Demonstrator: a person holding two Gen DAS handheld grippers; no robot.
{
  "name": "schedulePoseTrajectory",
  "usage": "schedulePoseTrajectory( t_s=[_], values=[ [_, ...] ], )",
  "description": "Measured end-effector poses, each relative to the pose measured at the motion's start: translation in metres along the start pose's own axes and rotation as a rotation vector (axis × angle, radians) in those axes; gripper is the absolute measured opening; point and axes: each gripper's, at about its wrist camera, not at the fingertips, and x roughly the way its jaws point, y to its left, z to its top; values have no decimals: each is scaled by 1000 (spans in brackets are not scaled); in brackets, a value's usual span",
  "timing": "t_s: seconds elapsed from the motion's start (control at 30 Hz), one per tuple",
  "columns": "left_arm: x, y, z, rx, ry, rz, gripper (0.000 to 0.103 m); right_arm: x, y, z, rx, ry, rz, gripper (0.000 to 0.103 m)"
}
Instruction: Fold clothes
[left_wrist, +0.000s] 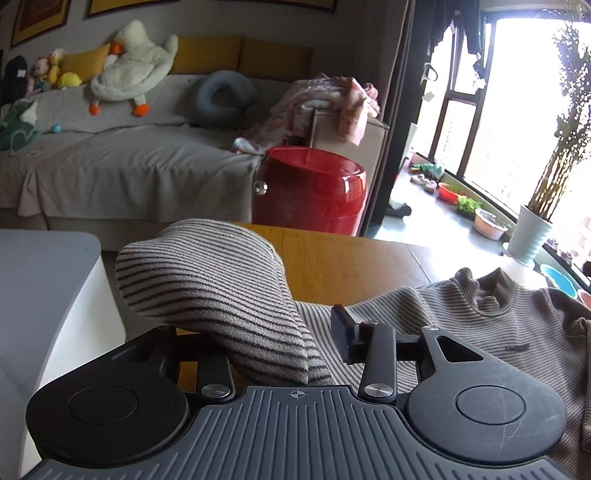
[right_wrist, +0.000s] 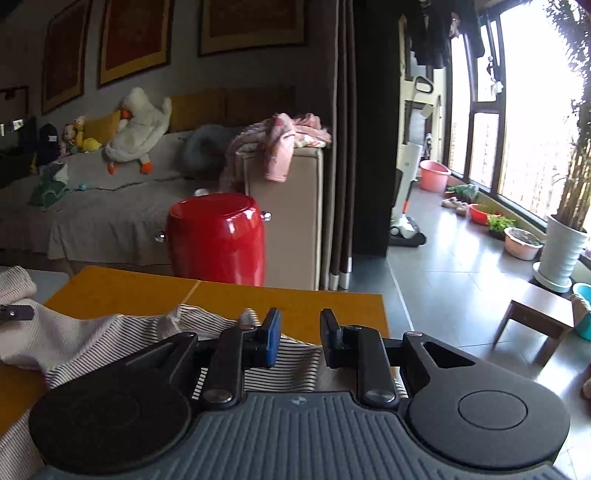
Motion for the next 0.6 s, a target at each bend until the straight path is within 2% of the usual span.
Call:
schedulePoseTrajectory(
  t_s=[0.1,0.17,0.27,0.4,0.47,0.6],
  values=[
    [-4,1,-6,-56,-2,-6,48,15,18,9,3,26,77,22],
    [-6,2,-12,-109,-5,-13,54,27,31,12,-22,39,98,22],
    [-6,-1,-22,-172,-14,-37,59,47,48,12,-64,86,121,22],
    [-6,-8,-34,-179,-24,-67,64,67,57,7,-72,147,111,22],
    [-7,-10,-37,-169,-32,-81,70,70,56,11,-50,148,111,22],
    [-8,-15,-41,-153,-41,-100,74,71,50,24,31,141,152,22]
  ],
)
